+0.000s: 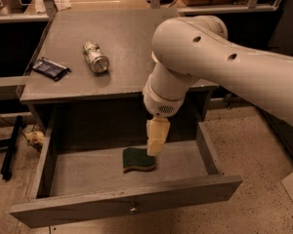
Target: Pick sponge from top drawer and place on counter
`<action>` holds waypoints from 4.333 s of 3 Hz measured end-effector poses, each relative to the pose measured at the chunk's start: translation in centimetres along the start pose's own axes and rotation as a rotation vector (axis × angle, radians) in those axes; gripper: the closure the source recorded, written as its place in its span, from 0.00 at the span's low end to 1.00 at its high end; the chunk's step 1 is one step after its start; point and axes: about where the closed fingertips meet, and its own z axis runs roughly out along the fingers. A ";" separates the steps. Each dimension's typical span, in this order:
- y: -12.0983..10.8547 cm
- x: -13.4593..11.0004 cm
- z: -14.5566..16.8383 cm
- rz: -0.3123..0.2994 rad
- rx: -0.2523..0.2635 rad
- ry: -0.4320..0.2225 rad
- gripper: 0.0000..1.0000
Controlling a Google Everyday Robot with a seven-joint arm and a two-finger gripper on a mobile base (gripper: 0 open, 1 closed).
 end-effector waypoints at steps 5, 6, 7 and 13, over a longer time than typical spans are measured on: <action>0.9 0.6 10.8 0.093 -0.089 0.000 0.00; 0.7 1.1 13.0 0.124 -0.098 -0.007 0.00; 2.2 2.5 16.7 0.175 -0.133 -0.018 0.00; 1.8 1.3 19.7 0.155 -0.175 -0.072 0.00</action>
Offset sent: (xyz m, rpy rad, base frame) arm -0.0053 0.0045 -0.0682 -0.0211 0.0658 -0.0429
